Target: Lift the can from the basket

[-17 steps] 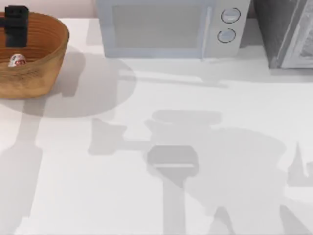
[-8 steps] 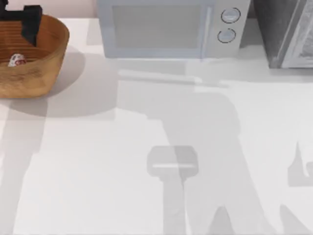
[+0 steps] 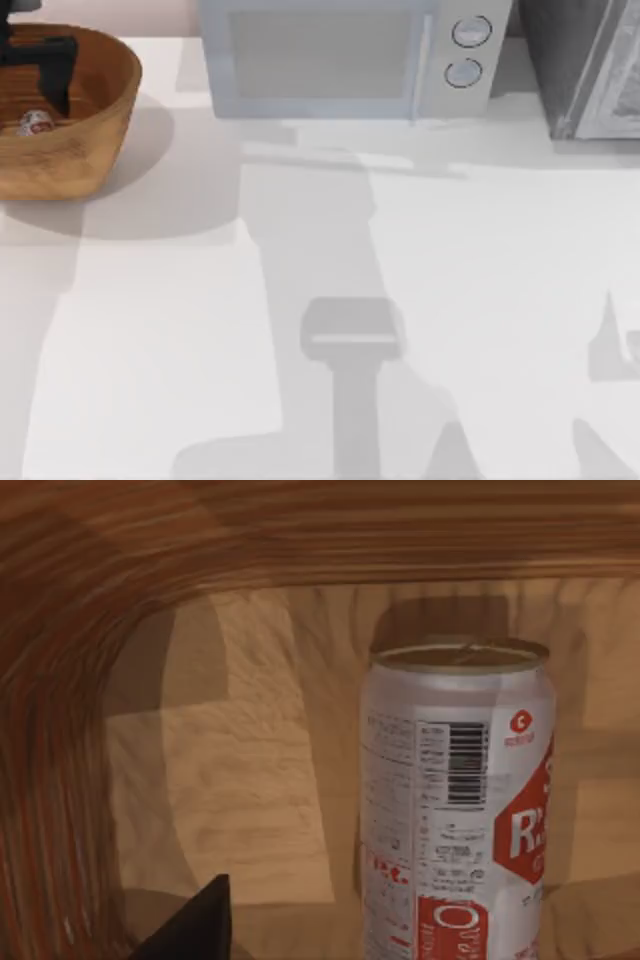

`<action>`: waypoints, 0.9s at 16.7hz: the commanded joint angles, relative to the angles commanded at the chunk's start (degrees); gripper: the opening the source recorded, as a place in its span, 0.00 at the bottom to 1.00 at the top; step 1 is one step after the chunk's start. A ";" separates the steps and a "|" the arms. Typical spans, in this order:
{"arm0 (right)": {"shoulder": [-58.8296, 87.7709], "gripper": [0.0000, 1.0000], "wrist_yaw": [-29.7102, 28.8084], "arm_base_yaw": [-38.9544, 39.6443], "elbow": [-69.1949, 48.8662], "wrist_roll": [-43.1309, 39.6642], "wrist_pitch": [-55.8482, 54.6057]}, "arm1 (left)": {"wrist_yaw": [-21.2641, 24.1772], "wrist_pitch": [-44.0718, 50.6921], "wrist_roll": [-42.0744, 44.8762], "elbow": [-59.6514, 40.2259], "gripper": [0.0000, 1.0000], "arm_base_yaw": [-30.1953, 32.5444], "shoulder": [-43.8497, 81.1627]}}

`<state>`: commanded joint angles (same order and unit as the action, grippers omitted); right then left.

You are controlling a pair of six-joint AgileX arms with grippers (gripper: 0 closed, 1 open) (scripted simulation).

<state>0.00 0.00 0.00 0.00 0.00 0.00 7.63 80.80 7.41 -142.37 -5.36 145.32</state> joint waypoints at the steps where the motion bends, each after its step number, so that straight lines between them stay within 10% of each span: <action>1: 0.00 1.00 0.00 0.00 0.00 0.00 0.00 | 0.16 0.70 -0.07 -0.88 1.00 -0.31 0.96; 15: 0.00 1.00 0.00 0.00 0.00 0.00 0.00 | 0.20 -11.22 -0.92 10.46 1.00 0.23 1.87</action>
<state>0.00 0.00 0.00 0.00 0.00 0.00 7.83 69.58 6.49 -131.91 -5.13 147.19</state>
